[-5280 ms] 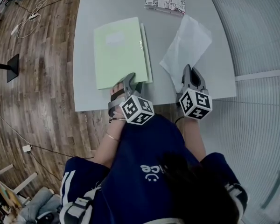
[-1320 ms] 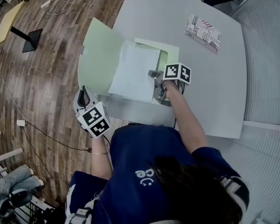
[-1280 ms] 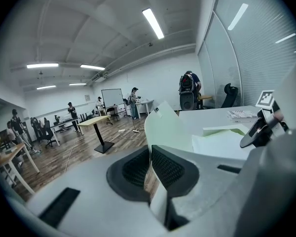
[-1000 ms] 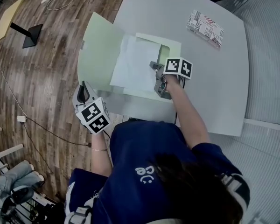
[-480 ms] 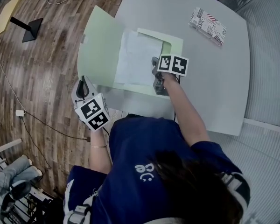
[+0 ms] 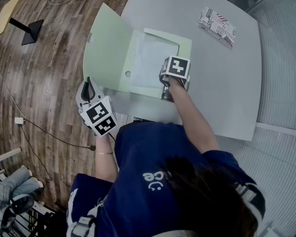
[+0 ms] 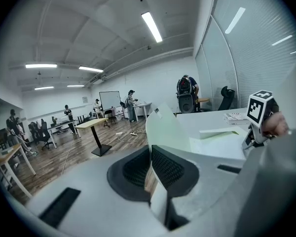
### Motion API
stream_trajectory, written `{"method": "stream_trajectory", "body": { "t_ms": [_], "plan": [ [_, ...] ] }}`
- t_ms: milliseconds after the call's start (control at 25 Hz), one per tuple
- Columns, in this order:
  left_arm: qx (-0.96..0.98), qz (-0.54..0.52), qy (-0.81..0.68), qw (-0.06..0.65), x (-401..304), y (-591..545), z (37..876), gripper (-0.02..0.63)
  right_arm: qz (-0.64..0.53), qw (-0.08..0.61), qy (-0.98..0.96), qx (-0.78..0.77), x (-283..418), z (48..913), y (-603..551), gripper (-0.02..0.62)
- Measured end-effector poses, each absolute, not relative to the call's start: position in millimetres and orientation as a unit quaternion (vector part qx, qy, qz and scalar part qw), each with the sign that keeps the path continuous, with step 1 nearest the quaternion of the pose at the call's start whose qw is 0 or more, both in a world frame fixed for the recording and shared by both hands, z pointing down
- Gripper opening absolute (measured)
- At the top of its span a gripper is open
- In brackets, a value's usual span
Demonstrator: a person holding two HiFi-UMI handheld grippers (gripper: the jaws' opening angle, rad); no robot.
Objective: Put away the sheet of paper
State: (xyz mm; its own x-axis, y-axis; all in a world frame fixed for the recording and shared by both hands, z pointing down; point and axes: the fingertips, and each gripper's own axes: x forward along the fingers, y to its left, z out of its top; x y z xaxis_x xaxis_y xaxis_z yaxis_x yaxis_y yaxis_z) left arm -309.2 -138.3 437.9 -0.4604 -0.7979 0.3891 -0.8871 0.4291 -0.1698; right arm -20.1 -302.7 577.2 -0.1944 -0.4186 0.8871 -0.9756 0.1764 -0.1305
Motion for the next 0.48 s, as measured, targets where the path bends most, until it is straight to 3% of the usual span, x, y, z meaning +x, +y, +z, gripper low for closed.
{"method": "stream_trajectory", "body": {
  "t_ms": [80, 400, 480],
  "plan": [
    [0.507, 0.176, -0.835, 0.124, -309, -138, 436, 0.014, 0.375, 0.362, -0.67, 0.529, -16, 573, -303, 0.043],
    [0.518, 0.174, -0.829, 0.114, -301, -142, 433, 0.014, 0.396, 0.329, -0.687, 0.513, -30, 559, -296, 0.327],
    [0.521, 0.175, -0.828, 0.11, -298, -144, 431, 0.014, 0.399, 0.324, -0.69, 0.509, -31, 556, -292, 0.339]
  ]
}}
